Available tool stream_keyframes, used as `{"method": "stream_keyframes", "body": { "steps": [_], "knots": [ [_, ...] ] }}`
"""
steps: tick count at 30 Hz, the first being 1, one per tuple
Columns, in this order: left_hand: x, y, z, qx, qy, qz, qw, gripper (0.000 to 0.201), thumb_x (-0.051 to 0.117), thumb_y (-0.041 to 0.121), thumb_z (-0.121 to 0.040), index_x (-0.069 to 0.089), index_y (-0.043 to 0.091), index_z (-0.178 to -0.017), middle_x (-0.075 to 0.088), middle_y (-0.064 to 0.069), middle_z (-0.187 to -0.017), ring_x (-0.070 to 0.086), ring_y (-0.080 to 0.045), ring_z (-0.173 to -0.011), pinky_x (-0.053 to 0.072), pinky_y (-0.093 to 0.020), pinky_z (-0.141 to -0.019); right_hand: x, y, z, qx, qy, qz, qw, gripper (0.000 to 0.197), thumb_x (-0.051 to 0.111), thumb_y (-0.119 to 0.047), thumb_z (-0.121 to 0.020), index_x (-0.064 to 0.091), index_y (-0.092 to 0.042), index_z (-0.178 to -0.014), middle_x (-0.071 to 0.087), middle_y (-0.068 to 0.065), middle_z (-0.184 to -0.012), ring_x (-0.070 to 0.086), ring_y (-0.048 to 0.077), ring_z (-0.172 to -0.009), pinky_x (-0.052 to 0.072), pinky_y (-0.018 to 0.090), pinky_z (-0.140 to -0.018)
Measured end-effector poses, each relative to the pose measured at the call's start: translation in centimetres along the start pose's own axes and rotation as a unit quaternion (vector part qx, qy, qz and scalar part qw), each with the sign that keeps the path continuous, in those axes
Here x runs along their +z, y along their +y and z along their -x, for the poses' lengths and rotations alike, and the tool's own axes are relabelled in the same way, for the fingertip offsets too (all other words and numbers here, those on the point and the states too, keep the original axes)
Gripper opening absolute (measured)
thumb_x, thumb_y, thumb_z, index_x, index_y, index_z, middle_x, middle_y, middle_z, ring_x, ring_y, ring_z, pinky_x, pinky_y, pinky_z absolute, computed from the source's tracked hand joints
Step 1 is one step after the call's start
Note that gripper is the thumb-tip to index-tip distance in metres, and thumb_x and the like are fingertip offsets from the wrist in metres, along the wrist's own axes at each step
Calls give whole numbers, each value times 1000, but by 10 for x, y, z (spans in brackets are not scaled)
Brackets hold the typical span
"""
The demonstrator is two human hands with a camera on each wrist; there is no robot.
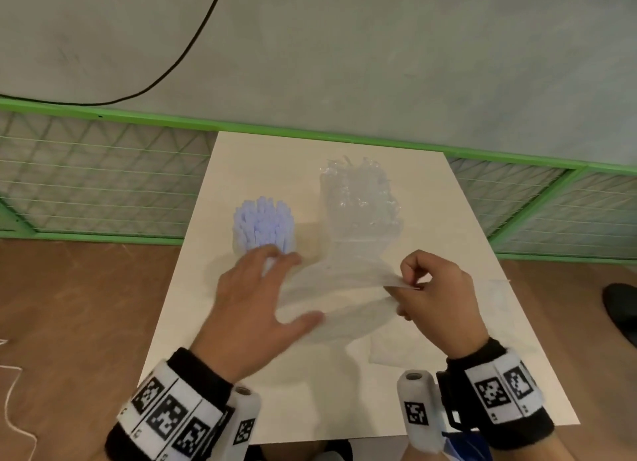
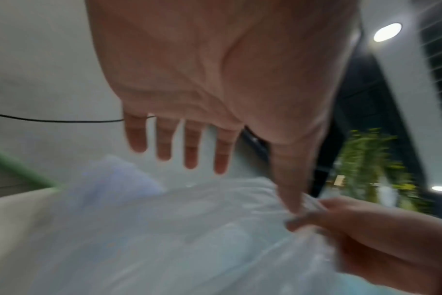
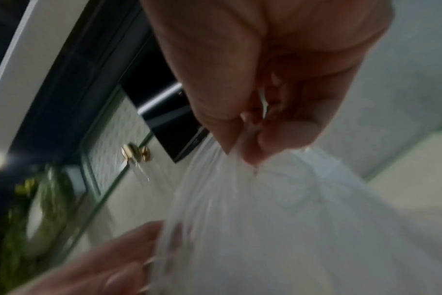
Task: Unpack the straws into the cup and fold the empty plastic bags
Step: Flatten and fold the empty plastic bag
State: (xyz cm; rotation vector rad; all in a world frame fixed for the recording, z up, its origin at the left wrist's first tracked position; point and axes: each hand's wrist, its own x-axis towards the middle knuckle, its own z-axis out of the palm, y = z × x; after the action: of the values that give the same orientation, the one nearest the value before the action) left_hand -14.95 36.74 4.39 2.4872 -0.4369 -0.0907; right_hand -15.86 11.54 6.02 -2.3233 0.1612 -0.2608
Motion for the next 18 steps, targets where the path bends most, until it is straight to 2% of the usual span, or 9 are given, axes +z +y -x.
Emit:
{"method": "stream_keyframes", "body": {
  "steps": [2,3,5,7,10,12,13,15,18],
  "knots": [
    [3,27,-4,67,-56,-36,996,100,52,83,-66,8,48,-148,9,19,-156,0,-6,-148,8,-35,-120,-5,-11,-1,23,-51,-108,993,25,76,-3,-77,54,-11,-68,56,2,-71,68,21,-54,51,23,-53],
    [7,41,-7,93,-67,-46,992,103,55,80,-67,2,48,-149,9,19,-158,0,-7,-149,7,-34,-120,-8,-14,-2,25,-82,-145,986,22,76,-1,-76,59,-12,-70,59,4,-76,69,25,-59,53,28,-57],
    [17,61,-14,125,-45,-37,991,82,61,59,-81,16,45,-148,38,14,-150,35,-12,-139,29,-31,-113,-18,-19,-3,17,-158,-203,966,21,77,2,-75,66,-15,-78,66,8,-88,72,30,-71,55,33,-68],
    [21,64,-24,130,8,12,991,51,57,35,-93,40,39,-140,64,11,-125,61,-15,-110,46,-33,-94,-34,-14,-5,7,-208,-260,943,18,75,2,-80,70,-10,-91,70,11,-99,73,26,-83,55,28,-77],
    [15,64,-33,114,35,106,987,41,52,30,-94,55,32,-135,68,14,-121,65,-4,-108,47,-17,-94,-60,19,-19,7,-128,-271,954,18,67,2,-86,70,-7,-101,72,10,-105,68,18,-98,54,30,-87],
    [9,70,-37,104,17,195,975,40,52,27,-94,54,35,-133,60,31,-124,56,10,-116,39,-4,-95,-72,58,-30,24,-71,-140,987,24,67,-13,-91,67,-26,-111,66,-7,-118,62,10,-107,50,29,-89],
    [5,73,-38,99,0,240,966,38,54,22,-96,53,37,-131,57,36,-125,53,13,-119,36,-3,-97,-77,72,-33,36,-85,-84,992,28,67,-22,-91,63,-35,-116,61,-14,-124,60,7,-110,50,28,-90],
    [1,79,-42,101,-30,286,952,36,52,16,-99,55,34,-130,59,29,-129,52,7,-123,38,-7,-100,-82,93,-40,73,-143,-140,977,30,66,-28,-91,62,-35,-121,63,-13,-120,63,8,-104,53,33,-90],
    [0,89,-48,112,-21,264,958,27,54,28,-99,63,24,-125,61,9,-119,57,-6,-114,43,-15,-94,-91,109,-51,105,-170,-370,907,43,82,-38,-71,72,-15,-106,69,1,-86,64,12,-74,56,31,-71]
  ]
}}
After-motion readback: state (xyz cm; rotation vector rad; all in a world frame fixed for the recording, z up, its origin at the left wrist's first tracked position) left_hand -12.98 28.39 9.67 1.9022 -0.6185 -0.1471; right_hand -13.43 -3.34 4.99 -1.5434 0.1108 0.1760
